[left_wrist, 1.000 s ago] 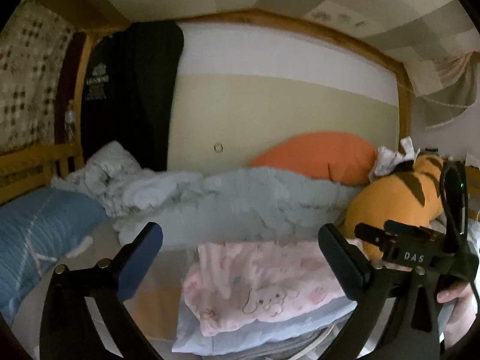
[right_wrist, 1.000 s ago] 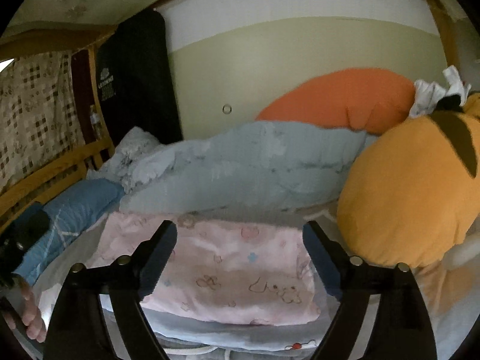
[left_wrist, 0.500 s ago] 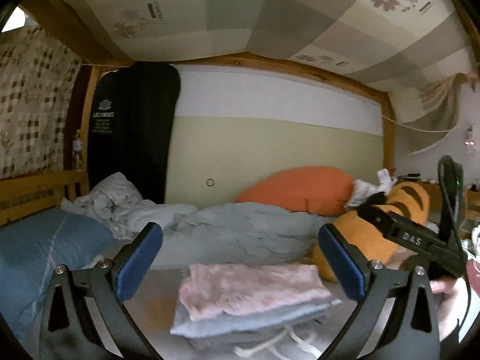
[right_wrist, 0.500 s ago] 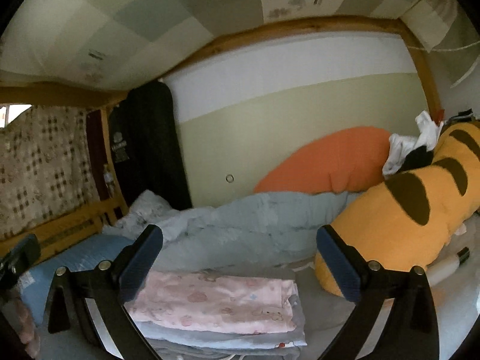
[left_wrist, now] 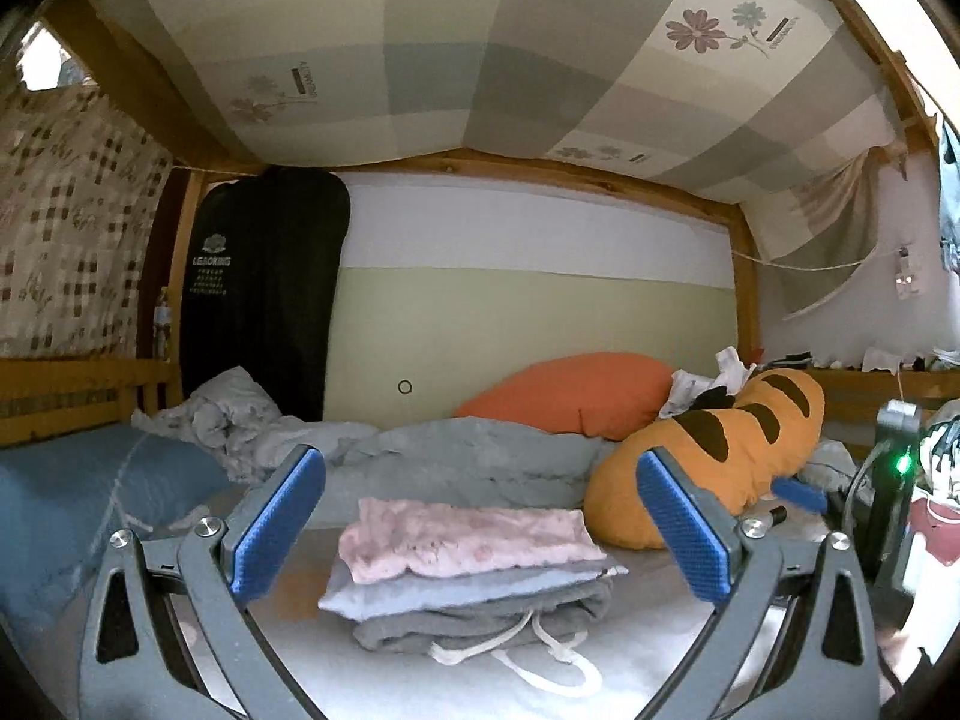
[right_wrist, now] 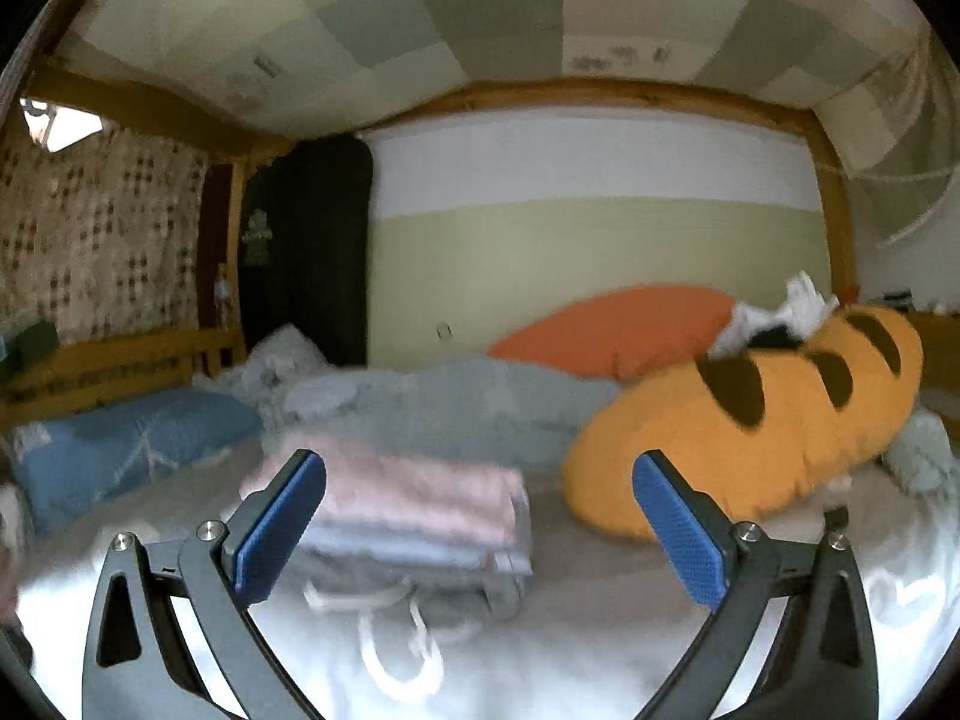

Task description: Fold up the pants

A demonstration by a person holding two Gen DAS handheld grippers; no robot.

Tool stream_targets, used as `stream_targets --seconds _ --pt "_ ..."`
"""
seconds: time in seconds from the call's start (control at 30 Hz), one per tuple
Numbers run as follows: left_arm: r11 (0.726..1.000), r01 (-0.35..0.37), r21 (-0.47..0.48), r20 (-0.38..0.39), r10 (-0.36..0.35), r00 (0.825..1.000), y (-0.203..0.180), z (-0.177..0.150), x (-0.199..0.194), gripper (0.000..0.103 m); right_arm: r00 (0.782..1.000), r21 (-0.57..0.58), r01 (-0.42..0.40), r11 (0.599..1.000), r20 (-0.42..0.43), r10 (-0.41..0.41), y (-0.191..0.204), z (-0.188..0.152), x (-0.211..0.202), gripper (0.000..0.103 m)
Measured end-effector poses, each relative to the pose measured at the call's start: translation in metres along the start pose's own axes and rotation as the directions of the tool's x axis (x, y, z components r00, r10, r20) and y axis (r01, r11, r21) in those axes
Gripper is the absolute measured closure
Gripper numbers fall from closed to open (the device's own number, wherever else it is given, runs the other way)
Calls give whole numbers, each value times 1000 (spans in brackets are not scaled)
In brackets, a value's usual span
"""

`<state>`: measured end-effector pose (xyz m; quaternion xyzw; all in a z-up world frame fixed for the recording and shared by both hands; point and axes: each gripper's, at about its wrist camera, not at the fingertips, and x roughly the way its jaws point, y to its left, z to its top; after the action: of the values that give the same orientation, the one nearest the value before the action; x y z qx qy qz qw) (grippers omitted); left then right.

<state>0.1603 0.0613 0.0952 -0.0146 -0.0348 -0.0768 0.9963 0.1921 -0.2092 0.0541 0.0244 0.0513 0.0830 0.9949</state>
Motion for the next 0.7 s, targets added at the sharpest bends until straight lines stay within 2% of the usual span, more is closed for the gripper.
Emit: stream_targets --seconds 0.13,0.23,0.37,0.5,0.6,0.7 --pt "1000 -20 1 26 20 999 0 -32 3 0 1000 78 1 997 -26 1 -19 -37 21 0" --pt "999 -39 19 -6 39 999 0 -58 18 0 998 46 19 999 -65 -16 -22 -51 39 0" --pt "997 -58 51 -47 60 997 1 -91 35 0 998 11 43 999 -44 -43 -20 -58 43 0" --pt "993 -73 89 -90 81 993 -5 -111 47 0 999 18 44 999 -18 -44 -18 -61 42 0" --pt "988 -87 127 -144 105 984 -12 -116 59 0 999 5 43 999 -34 -43 -16 -62 46 1" --pt "991 -89 103 -134 103 986 -8 -116 55 0 999 -10 43 999 -33 -43 -13 -60 47 0"
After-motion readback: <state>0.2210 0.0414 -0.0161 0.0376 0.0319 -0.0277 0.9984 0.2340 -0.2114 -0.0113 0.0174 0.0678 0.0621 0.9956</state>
